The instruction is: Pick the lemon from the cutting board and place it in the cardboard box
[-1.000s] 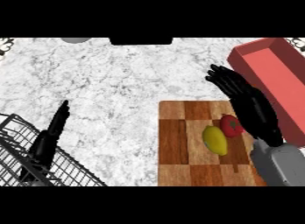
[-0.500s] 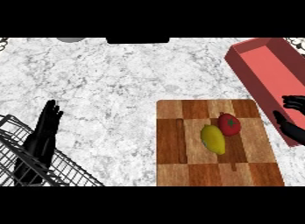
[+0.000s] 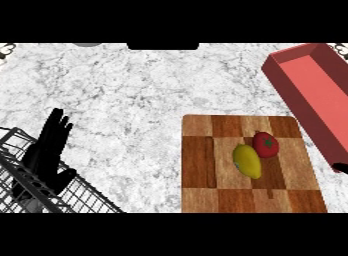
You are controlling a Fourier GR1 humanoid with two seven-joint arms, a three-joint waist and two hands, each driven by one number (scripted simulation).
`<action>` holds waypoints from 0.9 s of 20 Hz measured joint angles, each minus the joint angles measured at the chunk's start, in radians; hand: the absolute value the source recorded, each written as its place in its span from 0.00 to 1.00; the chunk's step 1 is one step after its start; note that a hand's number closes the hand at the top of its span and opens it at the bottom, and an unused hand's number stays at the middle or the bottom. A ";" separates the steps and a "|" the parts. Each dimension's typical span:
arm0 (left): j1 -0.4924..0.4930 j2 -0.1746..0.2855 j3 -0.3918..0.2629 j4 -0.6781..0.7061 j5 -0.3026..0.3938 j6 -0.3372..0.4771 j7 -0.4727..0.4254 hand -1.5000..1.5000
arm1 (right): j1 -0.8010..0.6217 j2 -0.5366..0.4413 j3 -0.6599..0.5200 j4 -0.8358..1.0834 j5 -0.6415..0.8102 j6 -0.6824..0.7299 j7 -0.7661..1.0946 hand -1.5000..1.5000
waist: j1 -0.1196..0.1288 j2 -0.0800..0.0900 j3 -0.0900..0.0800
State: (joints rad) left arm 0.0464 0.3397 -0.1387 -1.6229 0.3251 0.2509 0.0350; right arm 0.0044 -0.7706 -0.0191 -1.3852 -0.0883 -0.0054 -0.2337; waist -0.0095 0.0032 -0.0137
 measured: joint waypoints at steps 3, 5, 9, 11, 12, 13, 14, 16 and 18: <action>-0.013 0.000 0.003 0.004 -0.006 0.004 0.010 0.50 | 0.004 -0.100 0.038 -0.063 0.003 0.121 0.100 0.00 | 0.001 -0.001 0.002; -0.029 0.008 0.014 0.000 -0.005 0.006 0.031 0.50 | -0.002 -0.140 0.057 -0.114 -0.014 0.185 0.183 0.00 | 0.003 -0.001 0.002; -0.086 -0.010 0.012 0.000 -0.018 0.030 0.074 0.50 | -0.014 -0.161 0.070 -0.254 -0.075 0.254 0.363 0.00 | 0.000 -0.001 0.005; -0.107 -0.019 0.016 0.002 -0.021 0.034 0.086 0.50 | -0.028 -0.149 0.074 -0.328 -0.113 0.266 0.455 0.00 | 0.001 -0.002 0.006; -0.111 -0.020 0.020 -0.001 -0.018 0.029 0.091 0.50 | -0.024 -0.144 0.070 -0.359 -0.128 0.275 0.485 0.00 | 0.001 -0.002 0.007; -0.120 -0.028 0.021 0.002 -0.023 0.030 0.090 0.50 | -0.027 -0.127 0.077 -0.384 -0.132 0.274 0.518 0.00 | 0.002 -0.003 0.008; -0.135 -0.025 0.034 0.006 -0.019 0.025 0.098 0.50 | -0.030 -0.121 0.075 -0.420 -0.147 0.277 0.557 0.00 | 0.002 -0.003 0.010; -0.134 -0.035 0.034 -0.017 -0.027 0.029 0.111 0.50 | -0.041 -0.082 0.092 -0.452 -0.128 0.272 0.603 0.00 | 0.006 -0.004 0.011; -0.131 -0.046 0.042 -0.020 -0.038 0.019 0.111 0.50 | -0.052 -0.046 0.087 -0.474 -0.107 0.282 0.642 0.00 | 0.007 -0.004 0.012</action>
State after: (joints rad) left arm -0.0849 0.2941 -0.0968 -1.6431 0.2870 0.2701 0.1461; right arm -0.0476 -0.8167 0.0678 -1.8588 -0.1957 0.2767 0.4083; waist -0.0023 -0.0006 -0.0017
